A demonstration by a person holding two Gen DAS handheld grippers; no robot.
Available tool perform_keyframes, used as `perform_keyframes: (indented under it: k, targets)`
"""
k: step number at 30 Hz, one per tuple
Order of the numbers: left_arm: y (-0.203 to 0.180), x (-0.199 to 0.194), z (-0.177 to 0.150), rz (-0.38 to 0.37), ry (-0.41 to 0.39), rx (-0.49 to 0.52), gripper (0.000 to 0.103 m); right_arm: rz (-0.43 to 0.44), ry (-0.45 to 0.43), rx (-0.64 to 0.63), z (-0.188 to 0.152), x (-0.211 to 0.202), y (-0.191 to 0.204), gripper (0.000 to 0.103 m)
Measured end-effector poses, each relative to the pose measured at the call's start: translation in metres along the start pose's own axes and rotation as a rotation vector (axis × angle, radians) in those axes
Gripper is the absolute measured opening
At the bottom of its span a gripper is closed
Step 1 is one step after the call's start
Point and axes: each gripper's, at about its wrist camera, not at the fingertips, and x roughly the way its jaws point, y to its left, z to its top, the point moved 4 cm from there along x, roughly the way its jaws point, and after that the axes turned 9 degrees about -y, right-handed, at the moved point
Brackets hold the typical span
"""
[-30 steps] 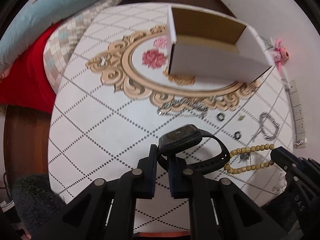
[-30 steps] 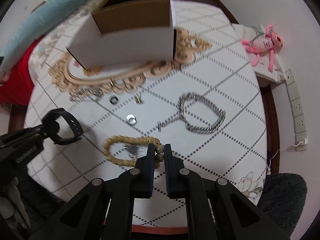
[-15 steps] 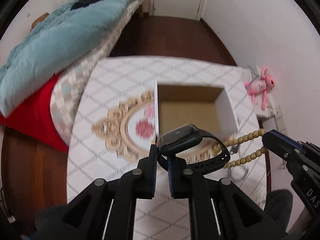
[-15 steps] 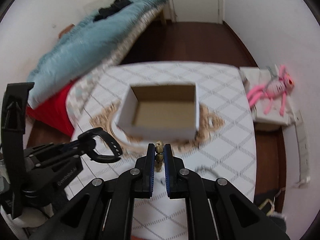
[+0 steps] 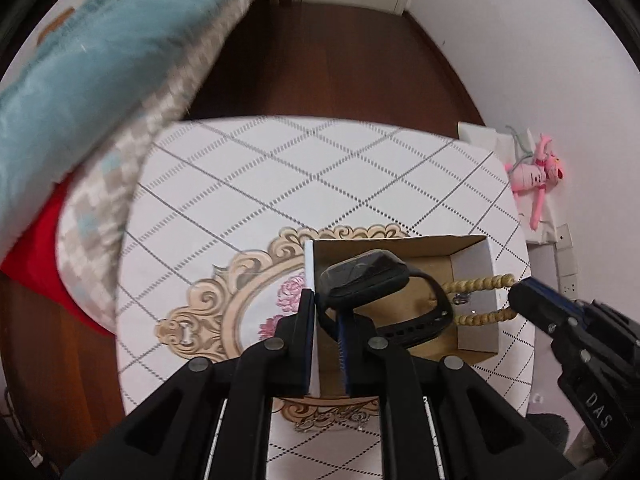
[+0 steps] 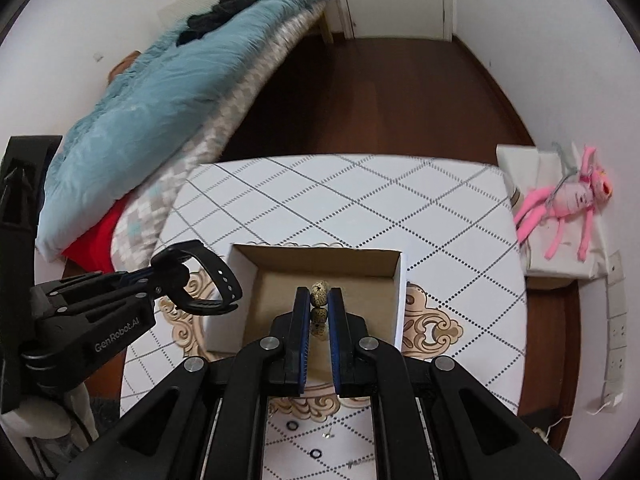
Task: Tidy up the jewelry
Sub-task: 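Carry the watch into the box with the left tool while the right tool drops the bracelet in, then open both tools and withdraw them from the box toward the chains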
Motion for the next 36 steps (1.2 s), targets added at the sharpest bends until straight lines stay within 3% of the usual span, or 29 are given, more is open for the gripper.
perform_keyframes:
  k: [3,4,5,7,9,10,13,15,18,23,36]
  targets:
    - [-0.001,0.014,0.003,-0.021,0.058,-0.044,0.012,0.048,0.081,0.026,0.001,0.021,-0.007,0.01]
    - [-0.002,0.016,0.004,-0.031,0.065,-0.054,0.02,0.049,0.098,0.033,0.001,0.026,-0.011,0.01]
    - [-0.003,0.015,0.006,-0.024,0.062,-0.051,0.041,0.043,0.107,0.031,0.0,0.028,-0.013,0.01]
    - [-0.004,0.008,0.01,-0.018,0.026,-0.052,0.07,0.025,0.104,0.025,-0.001,0.028,-0.018,0.014]
    - [-0.006,0.0,0.013,-0.011,0.004,-0.041,0.073,-0.006,0.086,0.012,-0.001,0.024,-0.022,0.041]
    - [-0.005,-0.004,0.014,-0.002,-0.004,-0.035,0.076,-0.02,0.08,0.004,-0.001,0.023,-0.023,0.046]
    - [-0.001,-0.013,0.013,0.071,-0.067,0.0,0.101,-0.081,0.065,-0.032,-0.005,0.019,-0.027,0.06]
    - [0.004,-0.019,0.007,0.115,-0.119,0.012,0.101,-0.144,0.058,-0.059,-0.012,0.018,-0.029,0.085]
    - [0.011,-0.021,-0.007,0.167,-0.17,0.023,0.102,-0.218,0.057,-0.095,-0.027,0.019,-0.032,0.101]
    - [0.018,-0.013,-0.031,0.215,-0.196,0.037,0.103,-0.238,0.077,-0.097,-0.052,0.028,-0.033,0.102]
    - [0.008,-0.034,-0.059,0.196,-0.24,0.011,0.103,-0.296,-0.008,-0.041,-0.067,0.001,-0.034,0.102]
